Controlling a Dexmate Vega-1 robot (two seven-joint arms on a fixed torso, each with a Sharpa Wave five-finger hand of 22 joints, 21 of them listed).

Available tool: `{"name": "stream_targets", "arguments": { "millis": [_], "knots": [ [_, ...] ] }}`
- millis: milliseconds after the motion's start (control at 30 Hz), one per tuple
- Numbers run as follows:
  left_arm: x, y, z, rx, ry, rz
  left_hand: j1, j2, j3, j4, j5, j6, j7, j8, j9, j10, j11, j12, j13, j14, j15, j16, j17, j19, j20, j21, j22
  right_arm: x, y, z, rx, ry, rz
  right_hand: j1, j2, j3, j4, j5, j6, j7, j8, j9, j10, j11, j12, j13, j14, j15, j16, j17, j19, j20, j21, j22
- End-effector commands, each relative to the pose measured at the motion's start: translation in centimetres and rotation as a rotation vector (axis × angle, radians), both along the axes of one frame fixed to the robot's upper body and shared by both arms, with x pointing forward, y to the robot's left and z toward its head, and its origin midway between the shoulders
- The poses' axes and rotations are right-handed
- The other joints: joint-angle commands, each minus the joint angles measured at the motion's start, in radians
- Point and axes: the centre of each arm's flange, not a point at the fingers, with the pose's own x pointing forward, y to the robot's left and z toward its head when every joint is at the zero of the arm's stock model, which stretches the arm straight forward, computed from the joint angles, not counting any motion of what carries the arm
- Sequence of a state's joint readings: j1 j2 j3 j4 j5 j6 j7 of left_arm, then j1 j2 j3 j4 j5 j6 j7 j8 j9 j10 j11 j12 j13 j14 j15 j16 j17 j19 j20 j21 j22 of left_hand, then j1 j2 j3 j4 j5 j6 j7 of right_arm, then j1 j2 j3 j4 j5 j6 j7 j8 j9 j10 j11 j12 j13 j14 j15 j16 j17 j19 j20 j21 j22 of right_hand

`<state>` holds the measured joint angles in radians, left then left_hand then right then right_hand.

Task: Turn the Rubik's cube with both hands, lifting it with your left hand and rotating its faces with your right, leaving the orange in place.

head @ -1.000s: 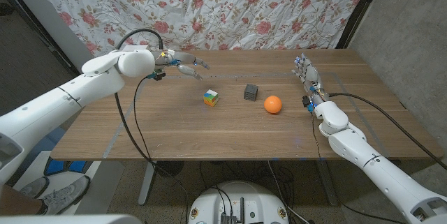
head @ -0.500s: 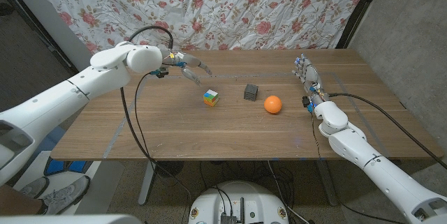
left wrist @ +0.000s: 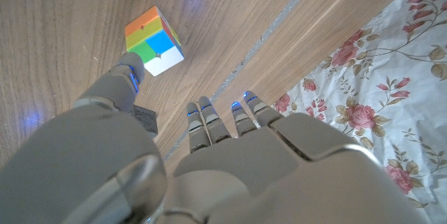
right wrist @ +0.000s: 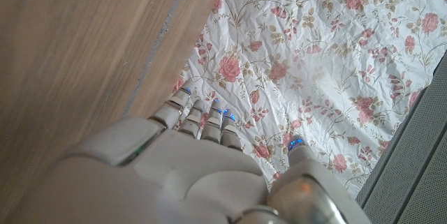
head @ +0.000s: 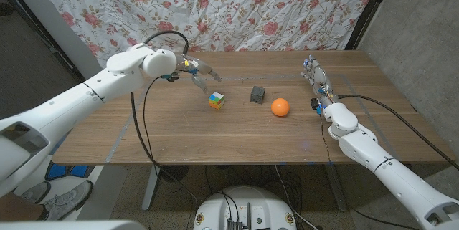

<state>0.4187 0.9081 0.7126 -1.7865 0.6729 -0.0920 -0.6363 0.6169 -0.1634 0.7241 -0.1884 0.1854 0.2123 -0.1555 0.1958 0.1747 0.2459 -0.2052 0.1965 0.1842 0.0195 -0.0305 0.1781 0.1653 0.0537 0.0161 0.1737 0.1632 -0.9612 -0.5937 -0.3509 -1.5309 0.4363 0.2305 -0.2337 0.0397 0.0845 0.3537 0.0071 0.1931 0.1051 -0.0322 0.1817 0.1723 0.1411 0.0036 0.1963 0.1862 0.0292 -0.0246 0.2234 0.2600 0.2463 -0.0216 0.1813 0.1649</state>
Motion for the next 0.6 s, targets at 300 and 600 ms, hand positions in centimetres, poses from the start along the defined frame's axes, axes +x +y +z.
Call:
{"name": "stream_targets", "arguments": {
  "millis": [300, 600],
  "knots": [
    [0.6, -2.5, -2.3, 0.049, 0.014, 0.053, 0.012, -0.013, -0.051, 0.006, -0.005, -0.042, 0.03, -0.004, 0.004, -0.061, 0.005, -0.01, 0.004, -0.056, -0.059, -0.007, 0.005, -0.086, 0.024, -0.004, 0.003, 0.4, 0.1, 0.2, -0.019, 0.025, 0.0, 0.0, 0.01, 0.001, -0.006, 0.007, 0.003, 0.003, 0.003, 0.003, 0.004, 0.003, -0.004, -0.001, 0.009, 0.002, 0.002, 0.002, 0.006, 0.003, 0.005, 0.002],
    [1.1, -3.4, -3.2, 0.07, 0.036, 0.073, 0.012, -0.012, -0.081, 0.007, -0.005, -0.092, 0.033, -0.009, 0.005, -0.105, 0.018, -0.012, 0.004, -0.092, -0.042, -0.006, 0.005, -0.126, 0.041, -0.001, 0.004, 0.7, 0.2, 0.0, -0.021, 0.035, 0.001, 0.001, 0.011, 0.001, -0.008, 0.006, 0.003, 0.003, 0.003, 0.003, 0.004, 0.003, -0.004, -0.001, 0.009, 0.003, 0.002, 0.002, 0.005, 0.005, 0.005, 0.002]
  ]
}}
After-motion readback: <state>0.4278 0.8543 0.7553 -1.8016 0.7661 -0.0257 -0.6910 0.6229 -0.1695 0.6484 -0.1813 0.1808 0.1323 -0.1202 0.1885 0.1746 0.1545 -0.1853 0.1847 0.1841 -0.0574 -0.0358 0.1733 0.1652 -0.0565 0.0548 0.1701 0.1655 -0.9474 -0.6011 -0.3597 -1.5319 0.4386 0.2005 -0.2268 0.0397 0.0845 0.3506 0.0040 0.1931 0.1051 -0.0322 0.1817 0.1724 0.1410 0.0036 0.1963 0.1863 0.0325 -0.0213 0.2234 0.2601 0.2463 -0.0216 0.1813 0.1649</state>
